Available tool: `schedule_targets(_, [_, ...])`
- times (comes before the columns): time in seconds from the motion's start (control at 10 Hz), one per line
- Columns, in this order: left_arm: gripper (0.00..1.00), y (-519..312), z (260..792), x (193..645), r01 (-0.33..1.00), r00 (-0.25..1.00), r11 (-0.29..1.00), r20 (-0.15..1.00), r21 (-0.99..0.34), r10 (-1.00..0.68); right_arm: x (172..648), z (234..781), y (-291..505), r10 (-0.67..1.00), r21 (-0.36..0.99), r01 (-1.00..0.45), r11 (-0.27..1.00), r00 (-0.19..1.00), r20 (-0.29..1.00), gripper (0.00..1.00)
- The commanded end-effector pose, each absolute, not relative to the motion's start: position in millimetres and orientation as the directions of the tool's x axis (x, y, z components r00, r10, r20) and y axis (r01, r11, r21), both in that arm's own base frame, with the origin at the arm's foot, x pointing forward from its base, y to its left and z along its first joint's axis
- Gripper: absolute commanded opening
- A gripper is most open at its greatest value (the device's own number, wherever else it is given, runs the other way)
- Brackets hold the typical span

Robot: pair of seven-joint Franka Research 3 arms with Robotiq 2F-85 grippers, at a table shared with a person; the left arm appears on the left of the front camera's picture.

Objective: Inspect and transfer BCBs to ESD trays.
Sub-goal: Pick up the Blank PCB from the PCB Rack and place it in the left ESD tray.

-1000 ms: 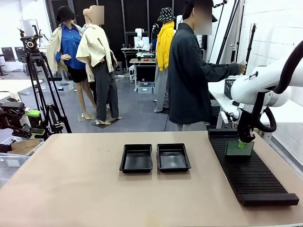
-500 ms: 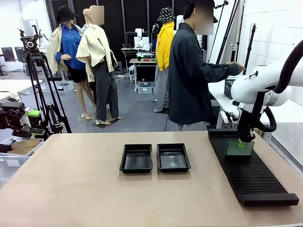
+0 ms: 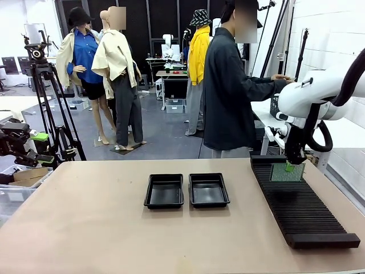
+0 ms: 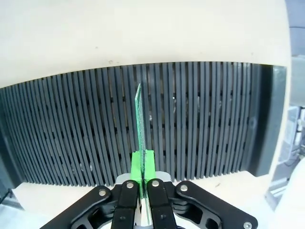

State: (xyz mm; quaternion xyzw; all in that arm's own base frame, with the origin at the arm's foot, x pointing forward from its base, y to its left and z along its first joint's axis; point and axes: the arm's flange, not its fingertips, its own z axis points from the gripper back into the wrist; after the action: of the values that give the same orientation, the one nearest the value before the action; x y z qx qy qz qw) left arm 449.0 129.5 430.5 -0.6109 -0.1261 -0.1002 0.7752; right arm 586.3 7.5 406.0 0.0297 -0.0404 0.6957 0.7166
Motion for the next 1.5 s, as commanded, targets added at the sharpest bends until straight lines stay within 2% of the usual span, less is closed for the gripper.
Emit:
schedule_targets(0.0, [1.0, 130.5, 431.1, 449.2, 0.311, 0.947, 0.239, 0.322, -0.92, 0.008, 585.4, 419.2, 10.8, 0.999, -0.014, -1.0, 0.013, 0.012, 0.049, 0.0])
schedule_targets(0.7, [1.0, 130.5, 431.1, 449.2, 0.311, 0.947, 0.239, 0.322, -0.92, 0.008, 574.6, 459.6, 28.2, 0.997, -0.069, -0.995, 0.073, 0.07, 0.045, 0.0])
schedule_targets(0.8, [1.0, 130.5, 431.1, 449.2, 0.311, 0.947, 0.239, 0.322, -0.92, 0.008, 574.0, 461.6, 31.4, 0.992, -0.064, -0.991, 0.114, 0.111, 0.057, 0.0])
schedule_targets(1.0, [1.0, 130.5, 431.1, 449.2, 0.311, 0.947, 0.239, 0.322, -0.92, 0.008, 570.7, 466.2, 42.0, 0.944, -0.07, -0.948, 0.312, 0.3, 0.14, 0.0])
schedule_targets(1.2, [1.0, 130.5, 431.1, 449.2, 0.311, 0.947, 0.239, 0.322, -0.92, 0.008, 562.1, 471.9, 52.1, 0.834, -0.078, -0.84, 0.537, 0.515, 0.197, 0.0])
schedule_targets(1.4, [1.0, 130.5, 431.1, 449.2, 0.311, 0.947, 0.239, 0.322, -0.92, 0.008, 552.8, 478.5, 60.4, 0.725, -0.036, -0.734, 0.678, 0.659, 0.199, 0.0])
